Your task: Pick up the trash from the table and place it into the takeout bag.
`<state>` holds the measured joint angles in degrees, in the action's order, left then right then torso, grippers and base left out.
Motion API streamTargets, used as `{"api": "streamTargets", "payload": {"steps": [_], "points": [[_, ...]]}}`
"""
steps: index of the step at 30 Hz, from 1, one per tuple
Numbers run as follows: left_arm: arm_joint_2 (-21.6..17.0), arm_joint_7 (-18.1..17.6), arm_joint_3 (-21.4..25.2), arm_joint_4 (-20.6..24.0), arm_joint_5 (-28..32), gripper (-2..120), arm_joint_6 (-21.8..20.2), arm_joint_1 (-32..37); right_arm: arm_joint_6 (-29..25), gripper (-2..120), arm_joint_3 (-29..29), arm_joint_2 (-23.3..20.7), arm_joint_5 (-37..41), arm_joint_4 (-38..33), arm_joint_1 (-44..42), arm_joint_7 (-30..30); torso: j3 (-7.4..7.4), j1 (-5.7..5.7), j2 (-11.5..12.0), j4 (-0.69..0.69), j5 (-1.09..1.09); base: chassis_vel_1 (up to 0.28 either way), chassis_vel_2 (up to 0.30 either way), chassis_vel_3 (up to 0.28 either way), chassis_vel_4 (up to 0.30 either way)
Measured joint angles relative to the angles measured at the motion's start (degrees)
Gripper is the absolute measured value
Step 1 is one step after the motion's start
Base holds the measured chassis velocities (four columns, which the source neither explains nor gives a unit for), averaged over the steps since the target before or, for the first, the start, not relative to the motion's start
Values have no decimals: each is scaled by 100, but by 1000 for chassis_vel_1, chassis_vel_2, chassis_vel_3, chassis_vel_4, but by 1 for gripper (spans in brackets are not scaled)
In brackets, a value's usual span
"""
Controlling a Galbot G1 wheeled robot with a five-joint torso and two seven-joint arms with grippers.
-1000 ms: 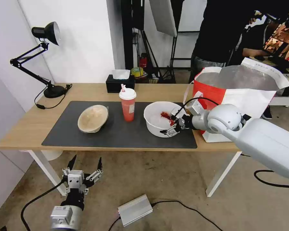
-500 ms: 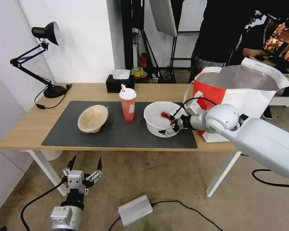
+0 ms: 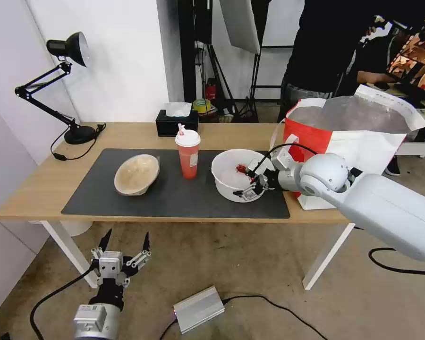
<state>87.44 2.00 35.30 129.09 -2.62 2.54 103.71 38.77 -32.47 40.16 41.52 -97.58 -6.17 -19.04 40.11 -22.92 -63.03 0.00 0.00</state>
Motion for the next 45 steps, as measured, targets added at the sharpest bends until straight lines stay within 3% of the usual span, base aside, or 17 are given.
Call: {"api": "streamTargets", "payload": {"steps": [3, 38, 45], "points": [[1, -1, 0, 2, 0, 100, 1, 1, 0, 69, -9, 25, 1, 10, 4, 8, 0, 0, 0, 0, 0, 0, 0, 0, 0], [54, -2, -2, 24, 0, 100, 15, 13, 55, 68, -244, 352, 179, 262, 131, 173, 0, 0, 0, 0, 0, 0, 0, 0, 0], [55, -3, -5, 24, 0, 100, 17, 11, 97, 63, -285, 375, 208, 259, 116, 258, 0, 0, 0, 0, 0, 0, 0, 0, 0]]}}
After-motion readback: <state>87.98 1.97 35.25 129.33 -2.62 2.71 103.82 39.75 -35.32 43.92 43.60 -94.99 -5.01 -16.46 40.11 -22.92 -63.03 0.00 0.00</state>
